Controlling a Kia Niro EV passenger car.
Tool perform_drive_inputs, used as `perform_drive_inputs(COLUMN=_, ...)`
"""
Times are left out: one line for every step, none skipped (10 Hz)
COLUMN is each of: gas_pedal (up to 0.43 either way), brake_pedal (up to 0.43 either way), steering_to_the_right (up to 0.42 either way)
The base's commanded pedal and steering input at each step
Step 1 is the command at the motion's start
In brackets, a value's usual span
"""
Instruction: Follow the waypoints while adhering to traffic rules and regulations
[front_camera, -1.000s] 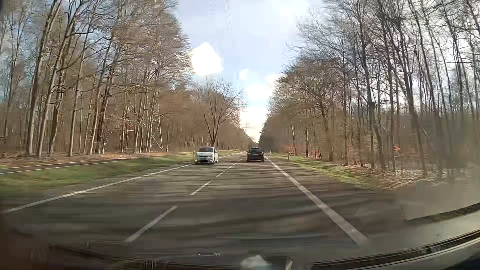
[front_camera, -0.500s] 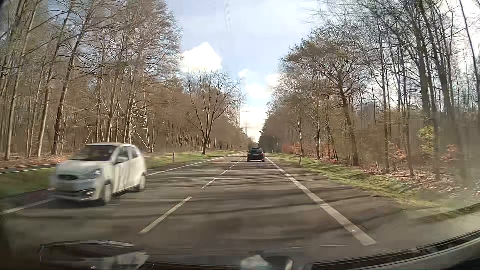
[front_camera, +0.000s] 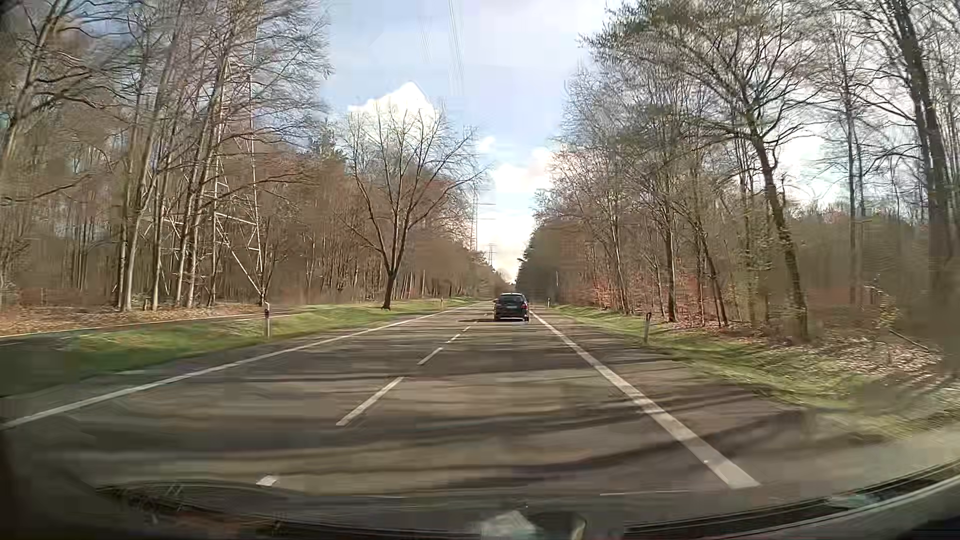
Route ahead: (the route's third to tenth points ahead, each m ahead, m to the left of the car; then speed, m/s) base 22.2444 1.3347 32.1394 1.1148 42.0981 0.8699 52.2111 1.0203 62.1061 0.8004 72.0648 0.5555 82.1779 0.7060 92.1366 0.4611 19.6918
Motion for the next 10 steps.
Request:
perform_drive_inputs(gas_pedal=0.169, brake_pedal=0.000, steering_to_the_right=0.001)
perform_drive_inputs(gas_pedal=0.169, brake_pedal=0.000, steering_to_the_right=0.001)
perform_drive_inputs(gas_pedal=0.169, brake_pedal=0.000, steering_to_the_right=0.001)
perform_drive_inputs(gas_pedal=0.177, brake_pedal=0.000, steering_to_the_right=0.001)
perform_drive_inputs(gas_pedal=0.177, brake_pedal=0.000, steering_to_the_right=0.001)
perform_drive_inputs(gas_pedal=0.177, brake_pedal=0.000, steering_to_the_right=0.000)
perform_drive_inputs(gas_pedal=0.177, brake_pedal=0.000, steering_to_the_right=0.001)
perform_drive_inputs(gas_pedal=0.177, brake_pedal=0.000, steering_to_the_right=0.000)
perform_drive_inputs(gas_pedal=0.177, brake_pedal=0.000, steering_to_the_right=0.001)
perform_drive_inputs(gas_pedal=0.177, brake_pedal=0.000, steering_to_the_right=0.001)
